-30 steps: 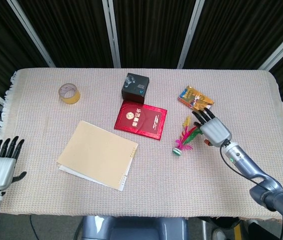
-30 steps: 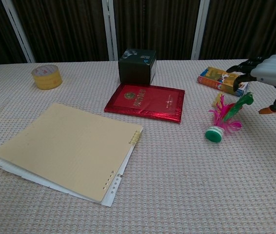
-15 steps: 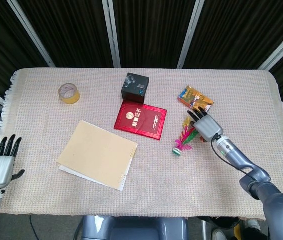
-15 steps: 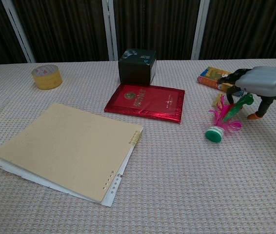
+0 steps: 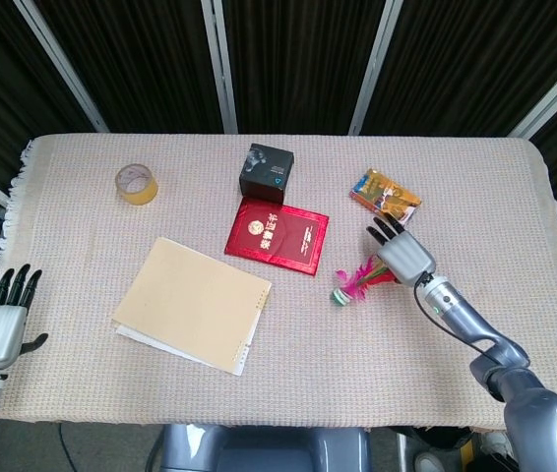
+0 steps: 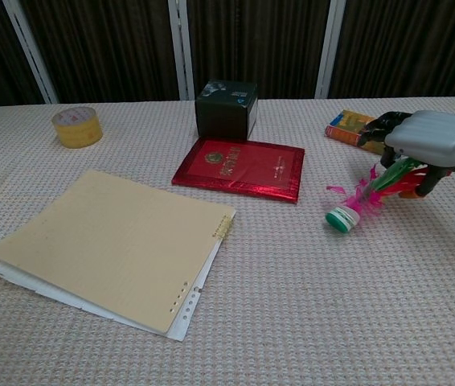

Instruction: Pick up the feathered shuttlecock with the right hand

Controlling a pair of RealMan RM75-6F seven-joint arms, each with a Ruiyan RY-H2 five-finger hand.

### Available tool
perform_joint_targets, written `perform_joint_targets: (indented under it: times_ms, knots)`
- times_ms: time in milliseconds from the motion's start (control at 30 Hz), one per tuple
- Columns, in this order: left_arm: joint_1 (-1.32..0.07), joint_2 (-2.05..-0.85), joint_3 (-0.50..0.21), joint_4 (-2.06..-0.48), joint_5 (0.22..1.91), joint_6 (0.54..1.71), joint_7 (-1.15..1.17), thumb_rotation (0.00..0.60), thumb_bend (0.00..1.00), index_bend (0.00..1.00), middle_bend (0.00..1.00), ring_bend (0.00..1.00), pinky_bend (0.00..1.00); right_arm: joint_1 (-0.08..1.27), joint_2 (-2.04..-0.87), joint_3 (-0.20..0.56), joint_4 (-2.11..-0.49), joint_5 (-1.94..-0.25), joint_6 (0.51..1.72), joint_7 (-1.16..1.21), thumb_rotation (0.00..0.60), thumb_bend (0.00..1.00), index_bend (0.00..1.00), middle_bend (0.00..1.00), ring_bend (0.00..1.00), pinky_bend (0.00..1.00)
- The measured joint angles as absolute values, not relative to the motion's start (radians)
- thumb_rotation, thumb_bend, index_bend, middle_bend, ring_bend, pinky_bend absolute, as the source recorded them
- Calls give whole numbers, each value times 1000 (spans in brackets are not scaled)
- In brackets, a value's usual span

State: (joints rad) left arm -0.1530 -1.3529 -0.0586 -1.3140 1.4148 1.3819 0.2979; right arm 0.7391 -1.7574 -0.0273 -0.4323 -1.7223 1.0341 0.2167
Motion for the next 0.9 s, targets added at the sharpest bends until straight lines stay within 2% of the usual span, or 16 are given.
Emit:
perform_joint_targets:
  times_ms: [167, 300, 633, 900]
  knots:
    - [-159, -1340, -52, -1315, 1416, 1359, 267, 577, 52, 0, 0, 0, 0, 715, -1753, -22, -479, -1711, 1085, 137, 600, 200, 807, 137, 0, 0]
    - [-168, -1325, -43, -1312, 1417, 1324, 217, 578, 53, 0, 0, 0, 0, 688, -1717, -15, -587, -1705, 1157, 19, 600, 200, 790, 136, 0, 0]
    - [-174, -1282, -29, -1321, 1436, 1311, 122, 577, 56, 0, 0, 0, 0, 630, -1516, 20, -1112, -1651, 1199, -439, 600, 200, 760, 135, 0, 0]
    - [-179, -1272, -18, -1326, 1447, 1301, 94, 574, 55, 0, 0, 0, 0, 613, -1401, 54, -1362, -1600, 1179, -671, 600, 199, 732, 124, 0, 0]
